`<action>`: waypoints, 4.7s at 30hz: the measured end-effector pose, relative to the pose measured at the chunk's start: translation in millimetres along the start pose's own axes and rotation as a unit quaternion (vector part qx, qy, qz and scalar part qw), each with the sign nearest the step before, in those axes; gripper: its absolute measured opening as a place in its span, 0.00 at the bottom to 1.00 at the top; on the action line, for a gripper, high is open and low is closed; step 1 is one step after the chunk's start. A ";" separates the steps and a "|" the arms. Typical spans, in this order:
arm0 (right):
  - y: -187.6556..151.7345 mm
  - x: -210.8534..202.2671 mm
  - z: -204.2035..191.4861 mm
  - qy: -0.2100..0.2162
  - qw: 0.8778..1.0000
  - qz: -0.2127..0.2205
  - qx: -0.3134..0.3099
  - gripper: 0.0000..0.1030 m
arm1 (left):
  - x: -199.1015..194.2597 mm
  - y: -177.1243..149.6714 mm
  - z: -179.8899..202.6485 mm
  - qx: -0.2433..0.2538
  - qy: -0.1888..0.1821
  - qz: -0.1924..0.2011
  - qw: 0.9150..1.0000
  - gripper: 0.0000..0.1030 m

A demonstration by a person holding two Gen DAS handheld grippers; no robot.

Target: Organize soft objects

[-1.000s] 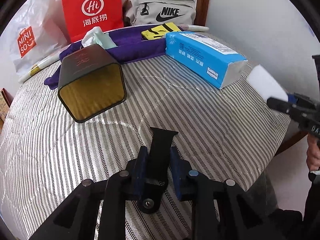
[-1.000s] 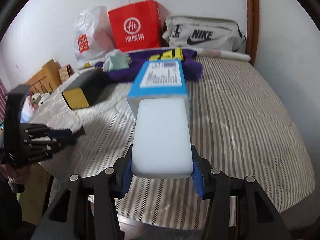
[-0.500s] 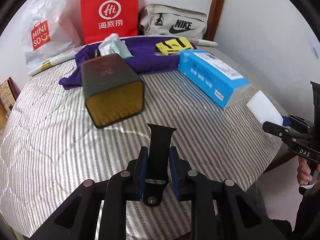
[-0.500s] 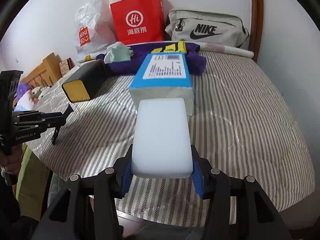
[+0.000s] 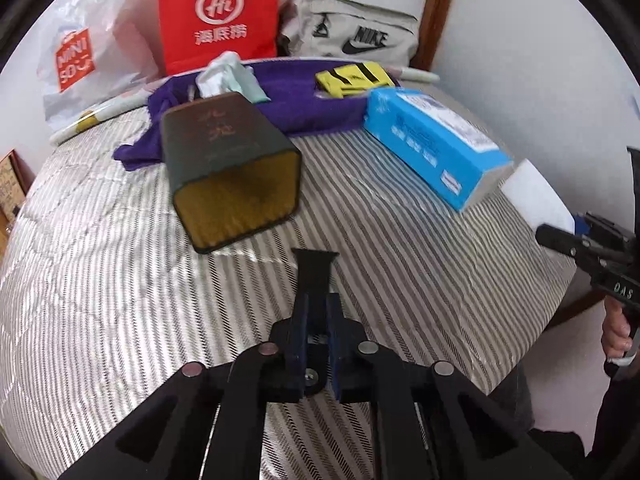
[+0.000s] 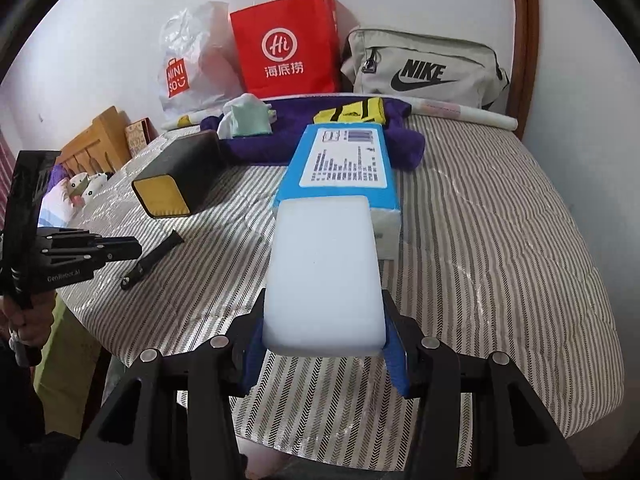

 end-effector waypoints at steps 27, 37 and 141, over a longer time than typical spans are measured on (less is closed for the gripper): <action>-7.6 6.1 -0.6 0.005 1.000 -0.007 -0.002 0.48 | 7.2 0.1 1.9 0.030 0.049 0.003 0.998 0.20; 22.5 -19.2 -2.8 0.009 0.999 0.029 -0.022 0.48 | -35.0 27.3 -10.5 0.008 0.047 0.045 0.998 0.20; 205.5 87.7 -1.3 0.045 0.999 -0.003 -0.006 0.83 | 7.6 202.4 -60.6 -0.059 0.020 0.038 0.997 0.71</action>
Point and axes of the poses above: each gripper's, at about its wrist camera, not at the fingertips, and x roughly the way its jaws point, z to its right, y to its top, the point moved 7 cm from there along x, roughly the way its jaws point, and after that the axes turned 3 degrees about y, right-handed, at the moved point
